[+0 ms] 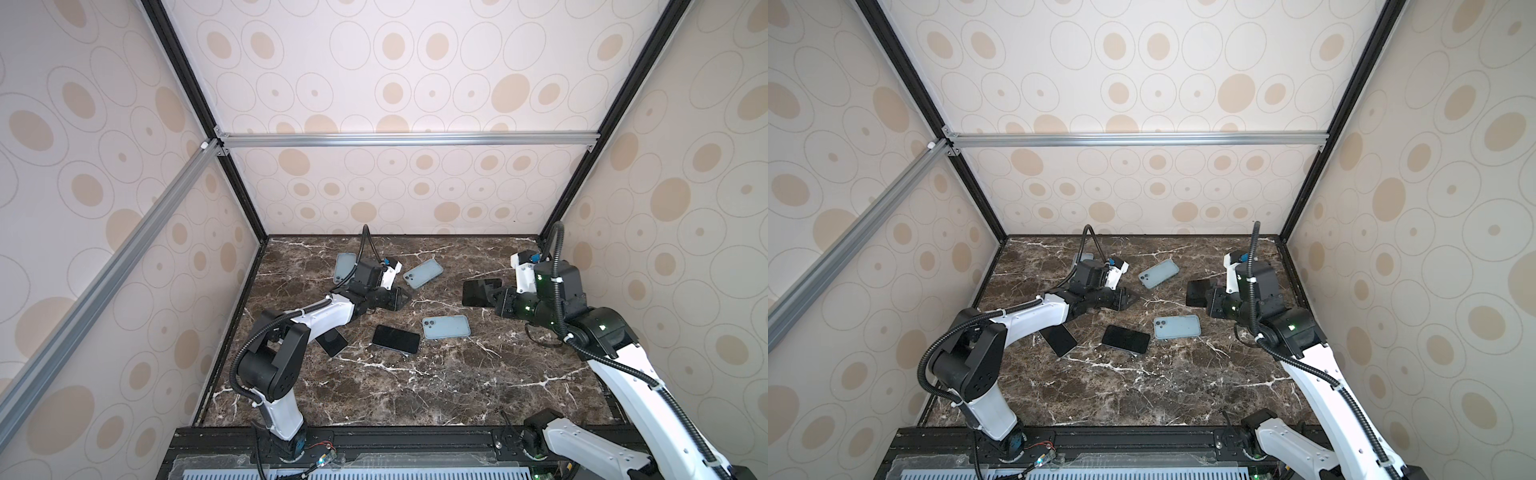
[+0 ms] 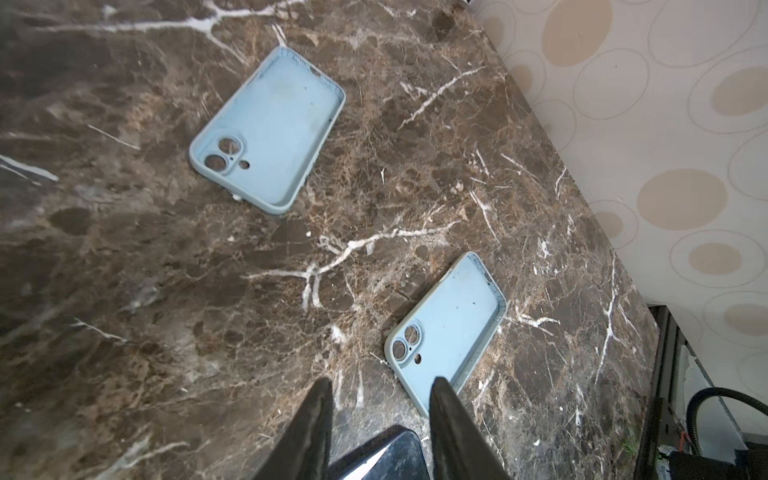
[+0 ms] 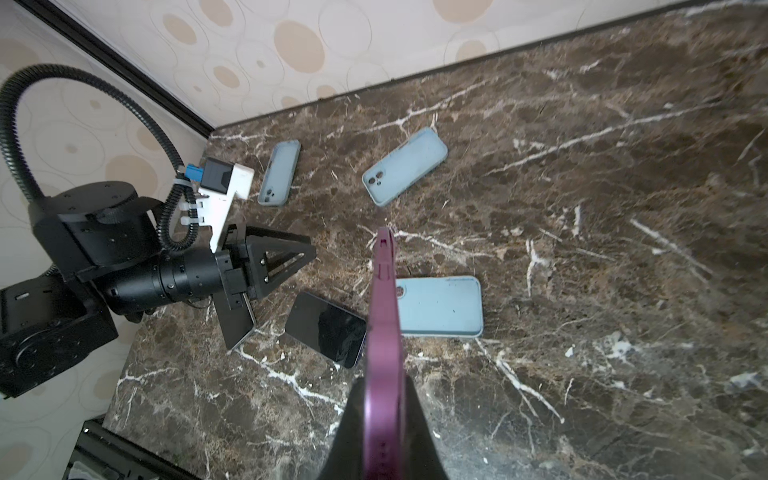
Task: Put the phone into the phone case
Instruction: 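Carry the pink-framed phone with the right gripper toward the case held by left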
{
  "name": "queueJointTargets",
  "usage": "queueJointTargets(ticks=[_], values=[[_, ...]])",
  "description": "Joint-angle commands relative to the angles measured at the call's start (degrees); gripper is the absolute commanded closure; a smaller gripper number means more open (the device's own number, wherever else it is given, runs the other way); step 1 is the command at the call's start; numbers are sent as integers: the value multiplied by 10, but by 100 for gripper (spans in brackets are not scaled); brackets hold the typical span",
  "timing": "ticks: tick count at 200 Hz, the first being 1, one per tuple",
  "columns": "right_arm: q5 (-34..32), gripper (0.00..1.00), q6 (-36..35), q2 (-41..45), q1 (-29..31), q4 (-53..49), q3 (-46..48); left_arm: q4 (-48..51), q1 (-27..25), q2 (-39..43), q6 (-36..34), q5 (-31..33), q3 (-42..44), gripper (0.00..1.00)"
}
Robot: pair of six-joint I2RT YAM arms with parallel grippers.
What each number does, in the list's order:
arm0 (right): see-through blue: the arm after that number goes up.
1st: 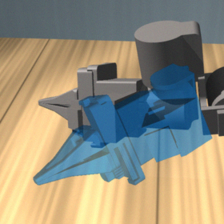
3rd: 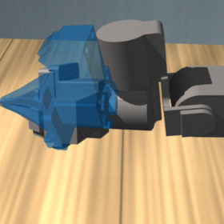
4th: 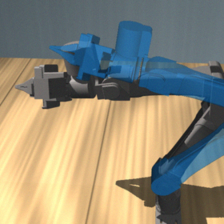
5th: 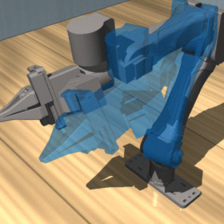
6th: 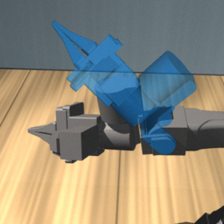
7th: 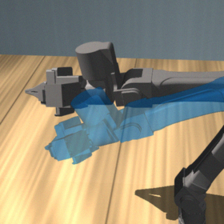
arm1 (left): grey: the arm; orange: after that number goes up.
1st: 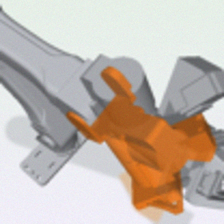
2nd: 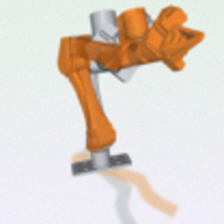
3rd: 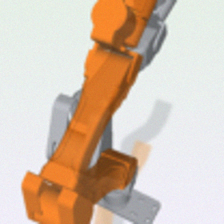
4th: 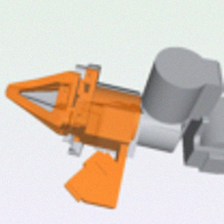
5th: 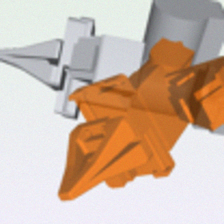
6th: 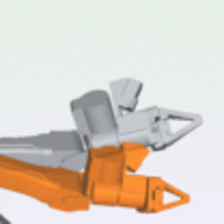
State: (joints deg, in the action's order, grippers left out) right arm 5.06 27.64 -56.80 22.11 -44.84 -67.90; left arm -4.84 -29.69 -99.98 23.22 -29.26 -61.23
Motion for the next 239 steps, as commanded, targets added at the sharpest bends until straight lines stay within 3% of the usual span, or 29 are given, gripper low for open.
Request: queueJointTargets(ticks=[1, 65, 136, 187, 239], values=[[38, 100, 33, -12, -1, 26, 20, -27, -4, -10, 41, -13, -1, 61], [104, 100, 56, -73, -16, 106, 95, -13, -7, -6, 35, 42, 7, 59], [167, 100, 37, -151, -24, 166, 127, 29, -53, -58, 10, 8, -26, 60], [207, 100, -11, -195, -58, 188, 139, 17, -57, -87, 22, -13, -31, 60], [262, 100, -52, -242, -88, 202, 133, 34, -62, -122, 10, -20, -57, 66]])
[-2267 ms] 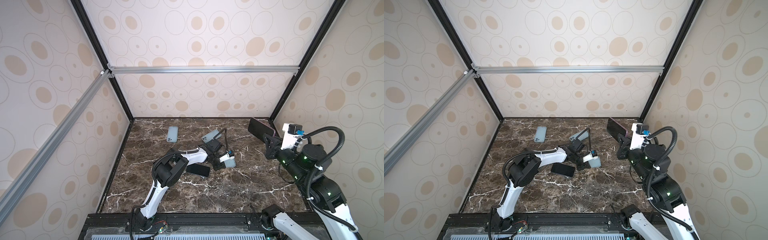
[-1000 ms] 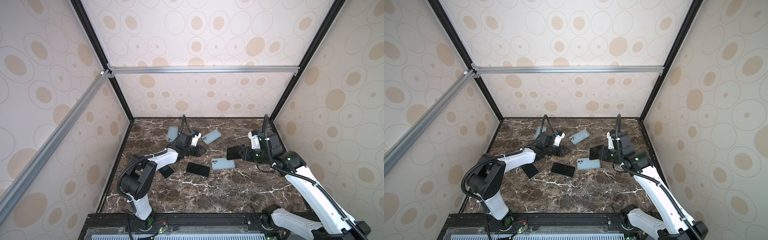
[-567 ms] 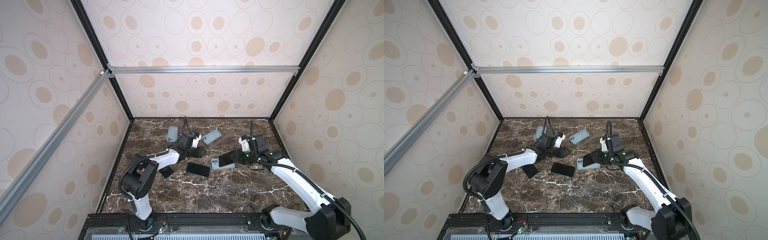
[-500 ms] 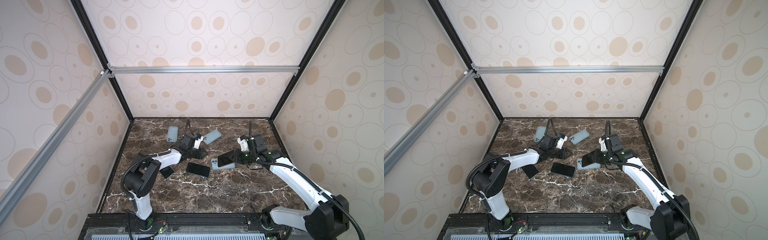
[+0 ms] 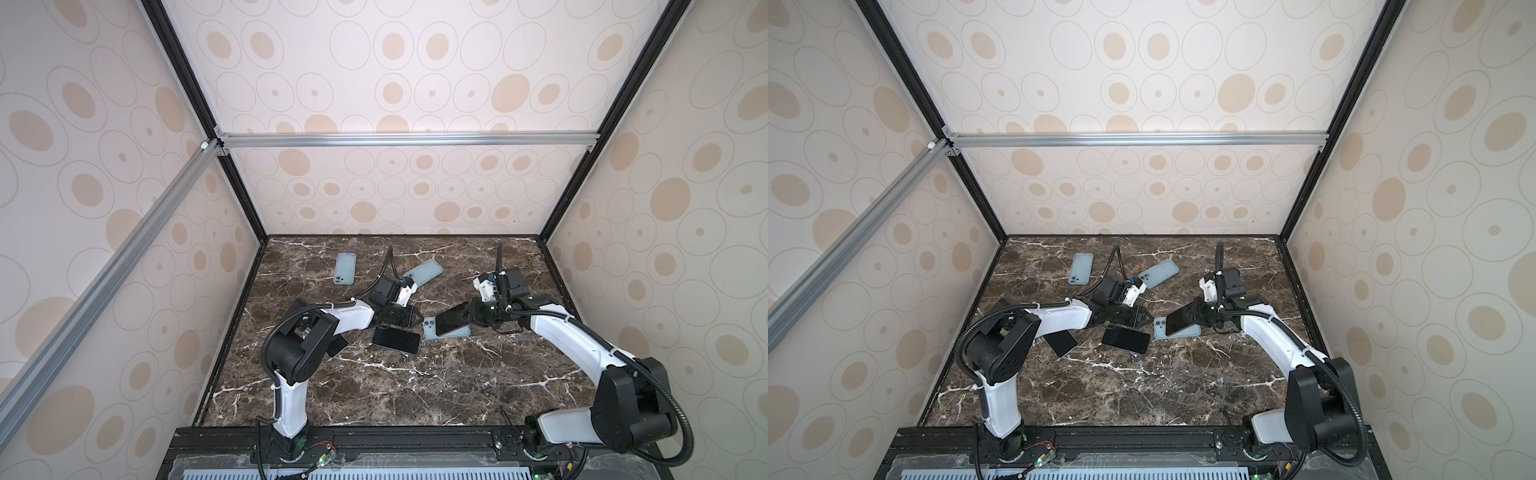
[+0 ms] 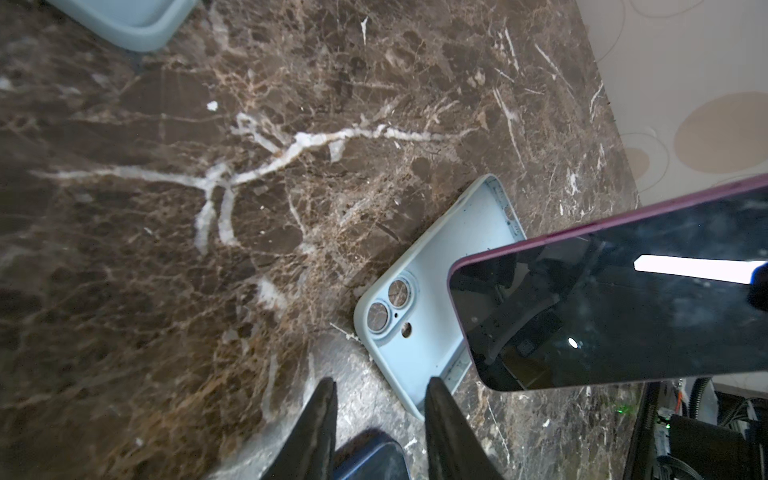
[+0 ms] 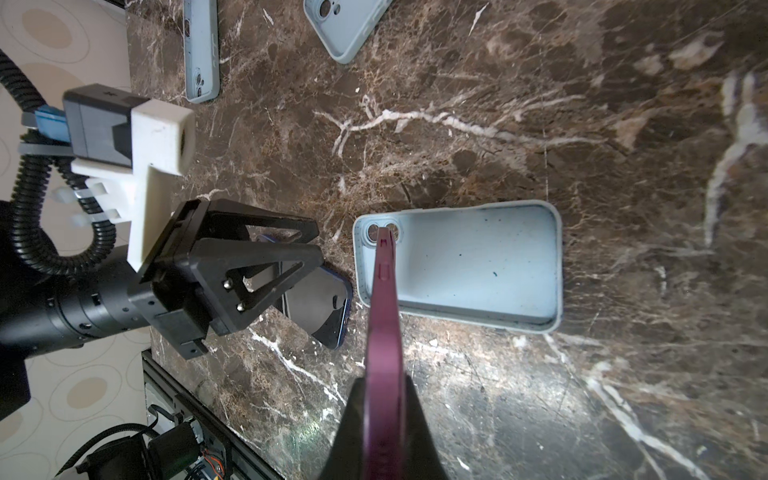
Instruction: Put the phone into the phone case
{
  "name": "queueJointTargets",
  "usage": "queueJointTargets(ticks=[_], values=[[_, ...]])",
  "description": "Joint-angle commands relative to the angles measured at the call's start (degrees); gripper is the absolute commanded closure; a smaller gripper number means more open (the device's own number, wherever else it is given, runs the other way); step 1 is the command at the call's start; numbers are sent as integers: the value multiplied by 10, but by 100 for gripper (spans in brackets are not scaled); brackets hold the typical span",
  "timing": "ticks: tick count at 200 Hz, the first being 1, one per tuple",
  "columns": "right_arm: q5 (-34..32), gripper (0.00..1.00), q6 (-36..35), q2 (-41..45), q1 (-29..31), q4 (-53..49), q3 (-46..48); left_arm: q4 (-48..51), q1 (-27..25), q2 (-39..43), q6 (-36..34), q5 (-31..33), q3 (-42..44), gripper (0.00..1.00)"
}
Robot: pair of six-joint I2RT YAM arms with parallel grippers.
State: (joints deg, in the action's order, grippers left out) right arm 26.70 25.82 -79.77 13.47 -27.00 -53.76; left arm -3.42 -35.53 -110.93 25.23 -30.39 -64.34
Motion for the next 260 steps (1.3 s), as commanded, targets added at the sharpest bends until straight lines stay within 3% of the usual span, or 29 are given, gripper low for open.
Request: queueJointTargets(ticks=[1, 114, 170, 260], values=[[46, 100, -35, -12, -2, 23, -8, 21, -3, -14, -11, -9, -27, 66], [64, 100, -66, -50, -8, 32, 19, 32, -13, -59, -11, -48, -47, 77], [57, 100, -36, -46, -21, 46, 48, 25, -15, -63, -5, -59, -50, 77], [-52, 100, 14, 70, -69, 36, 146, 2, -36, -69, 12, -96, -58, 65]])
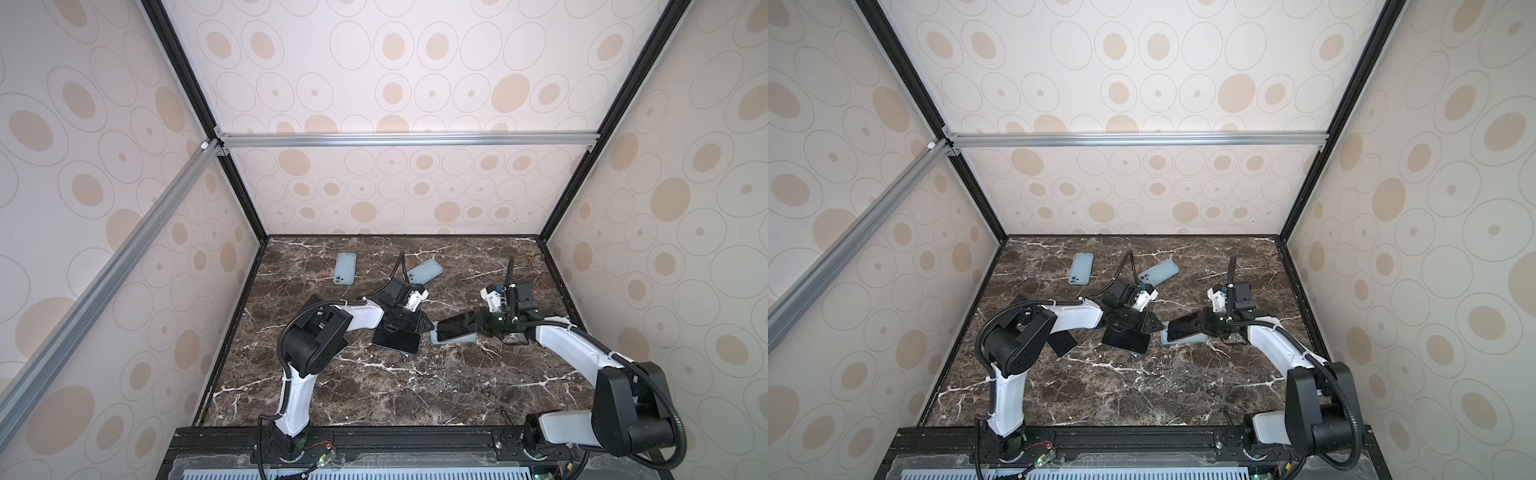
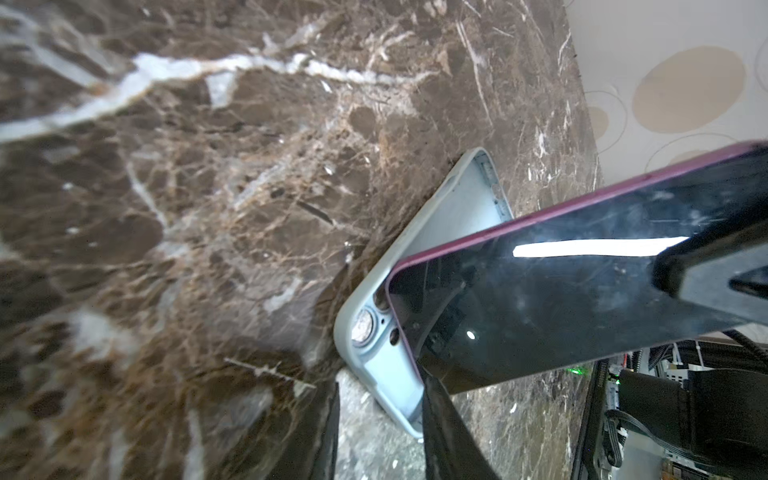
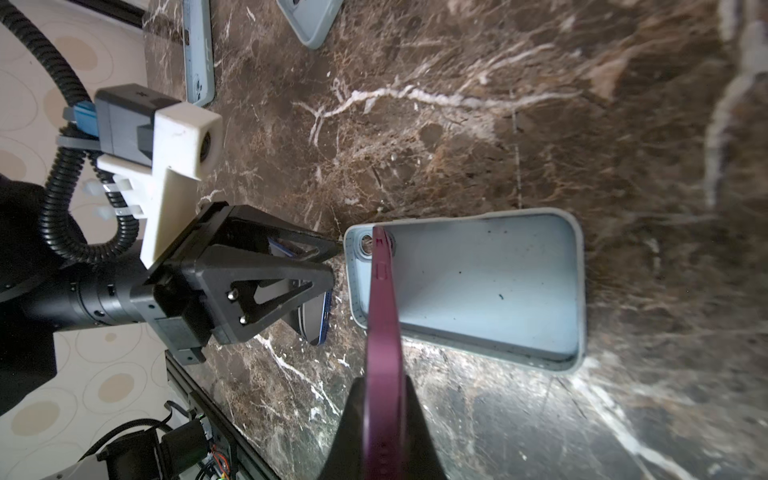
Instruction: Put the phone into the phone case
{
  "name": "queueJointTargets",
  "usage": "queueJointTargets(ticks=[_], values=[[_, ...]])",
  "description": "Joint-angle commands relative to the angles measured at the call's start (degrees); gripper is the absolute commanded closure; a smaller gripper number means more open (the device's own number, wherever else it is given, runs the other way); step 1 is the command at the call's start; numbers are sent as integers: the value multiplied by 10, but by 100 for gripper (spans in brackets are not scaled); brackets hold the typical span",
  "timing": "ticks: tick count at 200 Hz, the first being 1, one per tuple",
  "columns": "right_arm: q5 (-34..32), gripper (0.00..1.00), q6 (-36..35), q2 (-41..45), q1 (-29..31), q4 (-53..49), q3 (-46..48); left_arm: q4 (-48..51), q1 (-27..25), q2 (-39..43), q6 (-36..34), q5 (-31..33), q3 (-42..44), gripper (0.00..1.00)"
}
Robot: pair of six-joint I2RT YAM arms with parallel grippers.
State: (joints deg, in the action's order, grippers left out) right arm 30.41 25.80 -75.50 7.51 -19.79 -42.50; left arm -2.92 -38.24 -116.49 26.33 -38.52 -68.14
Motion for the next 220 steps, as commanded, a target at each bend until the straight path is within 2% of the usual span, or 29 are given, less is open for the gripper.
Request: queueJointTargets(ticks=[1, 72, 105, 171, 220], values=[[-88, 100, 15, 30, -9, -36, 35, -3, -9, -14, 1, -15, -20, 65], [-59, 100, 38, 81, -9, -31, 58, 6, -16, -14, 1, -15, -23, 68], [-33, 100, 55, 77, -9, -5, 75, 16, -22, -20, 0, -17, -29, 75], [-7, 100, 80, 65, -8, 43, 100, 28, -28, -37, -2, -22, -36, 84], [11, 100, 76, 47, -8, 61, 106, 31, -29, -39, -6, -15, -38, 81]])
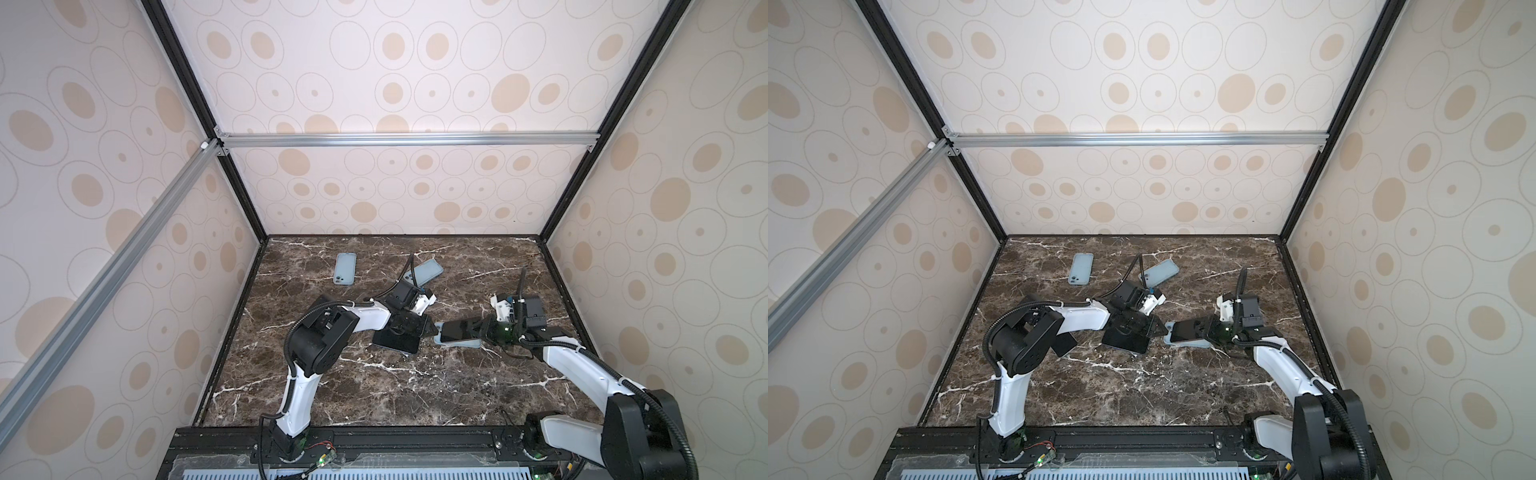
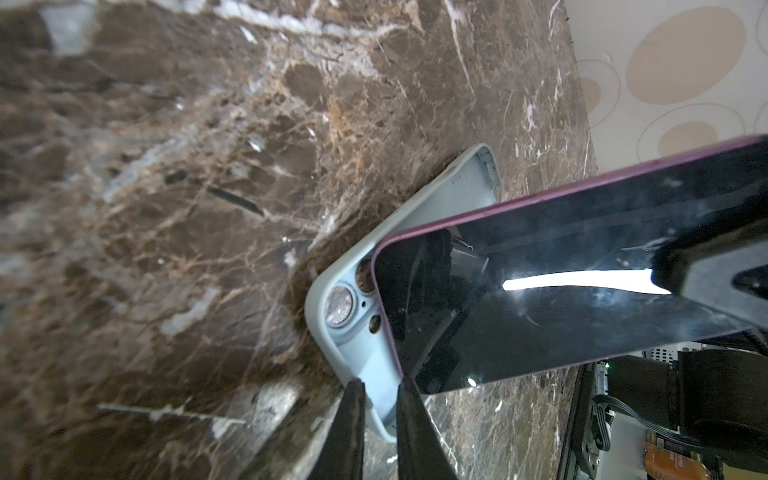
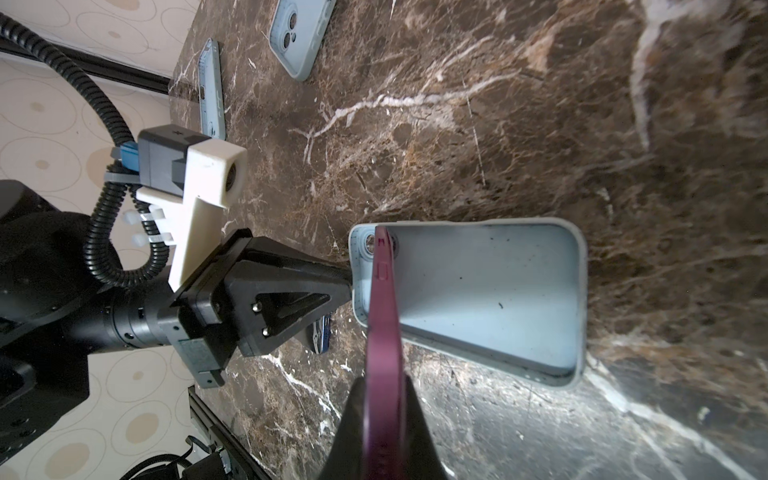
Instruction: Put the phone into the phone case
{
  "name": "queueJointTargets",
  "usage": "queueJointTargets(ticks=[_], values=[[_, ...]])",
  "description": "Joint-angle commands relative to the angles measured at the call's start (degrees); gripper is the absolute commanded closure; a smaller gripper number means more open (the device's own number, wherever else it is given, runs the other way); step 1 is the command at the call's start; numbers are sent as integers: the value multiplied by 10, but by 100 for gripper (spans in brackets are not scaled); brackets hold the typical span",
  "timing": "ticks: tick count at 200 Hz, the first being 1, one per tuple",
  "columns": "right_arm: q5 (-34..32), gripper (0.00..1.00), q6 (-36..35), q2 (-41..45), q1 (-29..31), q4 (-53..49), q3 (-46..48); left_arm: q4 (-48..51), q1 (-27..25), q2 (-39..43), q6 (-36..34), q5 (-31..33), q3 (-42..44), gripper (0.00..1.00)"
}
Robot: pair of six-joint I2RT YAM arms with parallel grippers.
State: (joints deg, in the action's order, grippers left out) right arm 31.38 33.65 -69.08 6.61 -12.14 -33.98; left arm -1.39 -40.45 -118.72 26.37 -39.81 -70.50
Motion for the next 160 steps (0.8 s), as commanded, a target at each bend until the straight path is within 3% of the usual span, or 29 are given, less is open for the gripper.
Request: queueJointTargets(ticks=[1, 87, 160], values=[[2, 100, -2, -18, 0, -15, 21, 16, -7, -16, -6, -2, -14, 81], [45, 100, -17, -97, 1, 51, 48, 17, -9, -29, -5, 6, -15, 80], [9, 96, -19, -133, -3, 37, 51, 51, -11, -25, -19, 46, -26, 79]])
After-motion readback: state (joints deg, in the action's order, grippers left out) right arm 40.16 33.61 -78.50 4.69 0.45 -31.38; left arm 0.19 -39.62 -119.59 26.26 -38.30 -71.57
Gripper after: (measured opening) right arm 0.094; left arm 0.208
